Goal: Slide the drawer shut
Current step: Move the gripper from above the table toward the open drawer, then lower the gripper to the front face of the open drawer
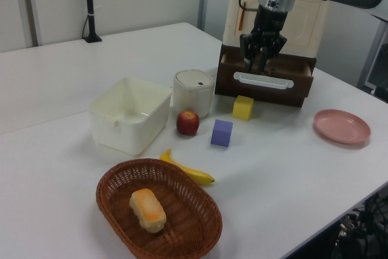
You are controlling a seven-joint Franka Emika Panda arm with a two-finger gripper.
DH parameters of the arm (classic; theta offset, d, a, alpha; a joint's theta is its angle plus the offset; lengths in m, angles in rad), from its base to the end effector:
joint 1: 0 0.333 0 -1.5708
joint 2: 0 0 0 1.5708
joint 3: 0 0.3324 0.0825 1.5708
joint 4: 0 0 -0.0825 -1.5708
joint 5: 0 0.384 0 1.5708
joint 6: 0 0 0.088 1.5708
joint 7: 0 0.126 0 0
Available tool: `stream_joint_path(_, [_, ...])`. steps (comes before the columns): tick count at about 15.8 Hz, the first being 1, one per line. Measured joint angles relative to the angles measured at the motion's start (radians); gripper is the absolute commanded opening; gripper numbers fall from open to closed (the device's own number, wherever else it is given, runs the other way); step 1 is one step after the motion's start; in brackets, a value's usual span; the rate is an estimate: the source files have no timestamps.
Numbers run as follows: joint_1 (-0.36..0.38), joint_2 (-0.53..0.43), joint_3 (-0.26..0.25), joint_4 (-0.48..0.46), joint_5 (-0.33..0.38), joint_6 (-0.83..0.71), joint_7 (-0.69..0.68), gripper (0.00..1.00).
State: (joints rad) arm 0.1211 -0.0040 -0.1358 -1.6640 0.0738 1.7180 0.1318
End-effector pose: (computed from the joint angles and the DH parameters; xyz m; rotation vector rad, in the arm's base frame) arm 0.5662 -0.0002 0.5933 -3.0542 0.2375 -0.0820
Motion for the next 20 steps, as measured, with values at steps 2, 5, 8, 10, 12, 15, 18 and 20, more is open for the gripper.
stream_joint_path(2, [-0.001, 0.001, 0.000, -0.002, 0.010, 0.000, 0.006, 0.00])
stream_joint_path(5, [-0.026, 0.008, -0.005, -0.004, 0.058, 0.000, 0.100, 0.00])
stream_joint_path(8, [-0.053, 0.031, -0.007, -0.007, 0.072, 0.038, 0.152, 0.00])
stream_joint_path(10, [-0.062, 0.045, -0.009, -0.021, 0.072, 0.104, 0.202, 0.00])
stream_joint_path(12, [-0.075, 0.066, -0.016, -0.038, 0.070, 0.169, 0.223, 0.00])
stream_joint_path(15, [-0.083, 0.122, -0.035, -0.052, 0.031, 0.286, 0.282, 0.00])
stream_joint_path(18, [-0.092, 0.178, -0.049, -0.053, 0.015, 0.365, 0.338, 0.00])
stream_joint_path(20, [-0.100, 0.201, -0.054, -0.053, 0.015, 0.391, 0.366, 0.00])
